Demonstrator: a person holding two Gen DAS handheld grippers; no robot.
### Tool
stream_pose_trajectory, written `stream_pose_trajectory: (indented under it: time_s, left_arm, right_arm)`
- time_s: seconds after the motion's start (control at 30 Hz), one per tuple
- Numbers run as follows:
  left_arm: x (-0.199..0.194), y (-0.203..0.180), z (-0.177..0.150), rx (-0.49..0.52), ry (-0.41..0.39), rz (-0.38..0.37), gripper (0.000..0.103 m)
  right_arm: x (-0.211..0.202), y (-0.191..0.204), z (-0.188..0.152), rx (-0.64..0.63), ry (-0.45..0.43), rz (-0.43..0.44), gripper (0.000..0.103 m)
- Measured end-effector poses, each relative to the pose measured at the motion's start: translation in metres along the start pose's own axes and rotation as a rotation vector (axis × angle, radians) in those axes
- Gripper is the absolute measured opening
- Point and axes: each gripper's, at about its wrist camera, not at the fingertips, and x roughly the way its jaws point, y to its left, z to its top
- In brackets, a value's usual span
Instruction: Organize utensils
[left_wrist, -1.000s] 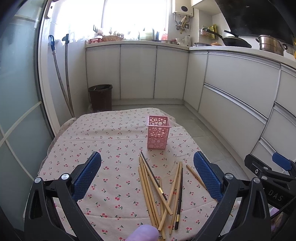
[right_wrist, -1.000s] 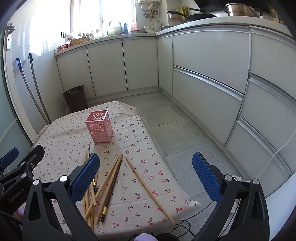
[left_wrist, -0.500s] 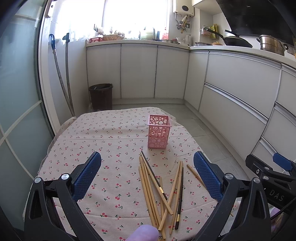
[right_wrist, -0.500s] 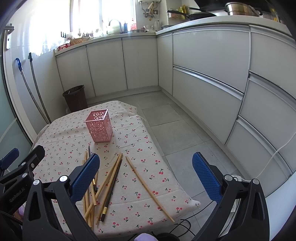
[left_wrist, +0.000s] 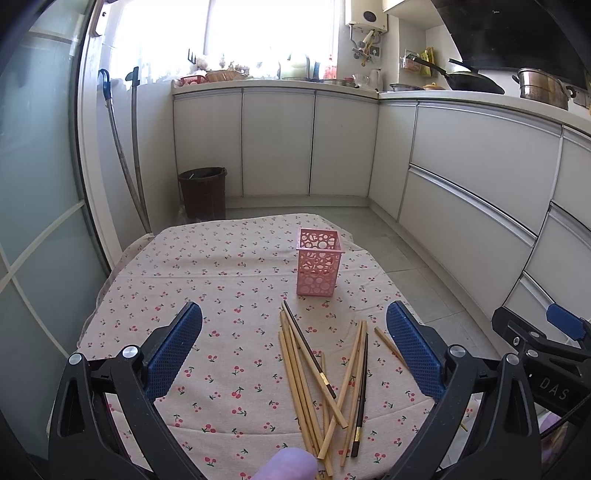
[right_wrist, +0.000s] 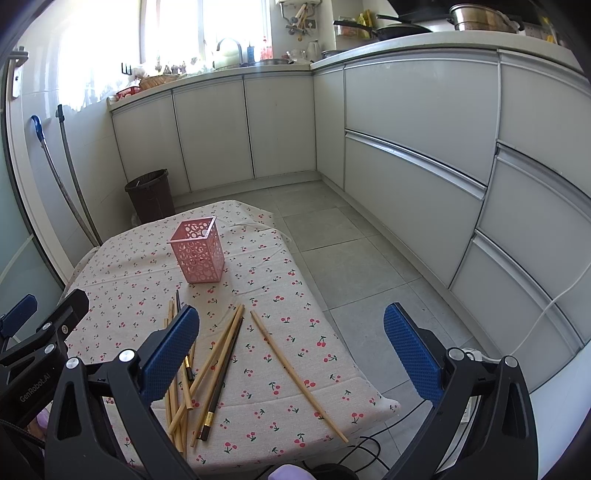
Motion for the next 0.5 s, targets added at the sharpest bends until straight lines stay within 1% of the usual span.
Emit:
stream_pose_trajectory:
  time_s: [0.5]
  left_arm:
    - [0.0028,0.0011,-0.0014,-0.003,0.014,0.005,0.096]
  right_arm:
    - [0.0004,0.0002,-0.0005,0.000,0.002,0.001,0.098]
